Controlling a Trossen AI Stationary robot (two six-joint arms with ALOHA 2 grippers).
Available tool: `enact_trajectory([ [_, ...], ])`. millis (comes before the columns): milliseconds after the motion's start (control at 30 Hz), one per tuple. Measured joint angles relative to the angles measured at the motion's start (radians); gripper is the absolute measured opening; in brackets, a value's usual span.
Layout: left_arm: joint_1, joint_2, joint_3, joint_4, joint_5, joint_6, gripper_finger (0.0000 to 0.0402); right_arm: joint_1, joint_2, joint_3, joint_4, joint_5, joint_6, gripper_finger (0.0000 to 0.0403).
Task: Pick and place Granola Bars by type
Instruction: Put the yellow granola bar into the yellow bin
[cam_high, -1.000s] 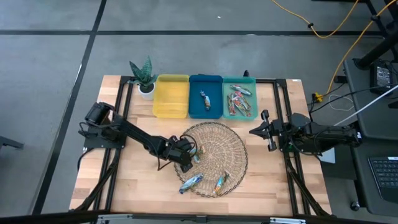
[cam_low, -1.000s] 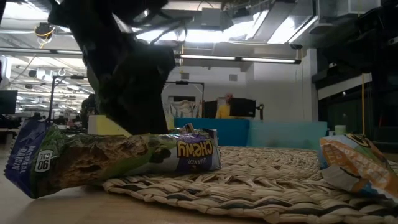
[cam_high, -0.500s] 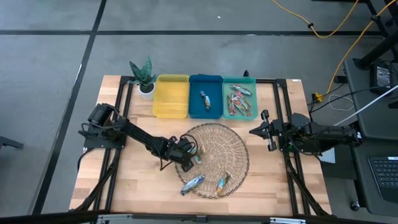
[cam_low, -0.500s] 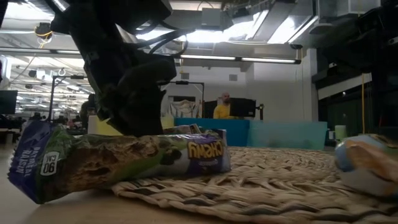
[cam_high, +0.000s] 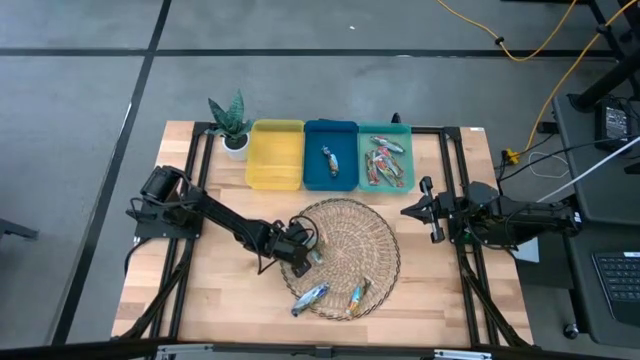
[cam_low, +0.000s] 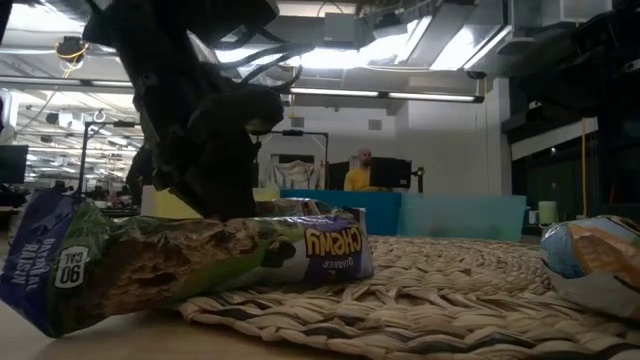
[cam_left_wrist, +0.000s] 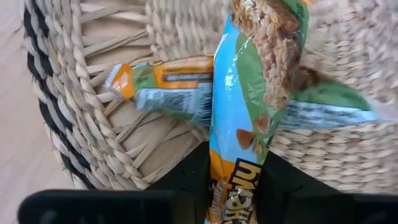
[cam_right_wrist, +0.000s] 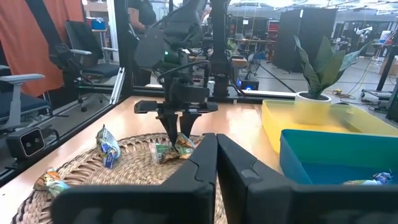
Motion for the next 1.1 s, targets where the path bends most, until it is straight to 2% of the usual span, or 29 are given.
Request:
enact_trajectory([
  [300, 0.022, 0.0, 0.15, -0.112, -0.011, 0.143, 0.0077, 0.0, 0.0, 0.0, 0.0, 0.0, 0.001, 0.0014],
  [700, 0.08, -0.001, 0.385, -0.454, -0.139, 0.384, 0.0076, 0.0, 0.0, 0.0, 0.0, 0.0, 0.0, 0.0014],
  [1100, 0.189, -0.007, 0.614, -0.548, -0.166, 0.534, 0.0075, 0.0, 0.0, 0.0, 0.0, 0.0, -0.001, 0.0014],
])
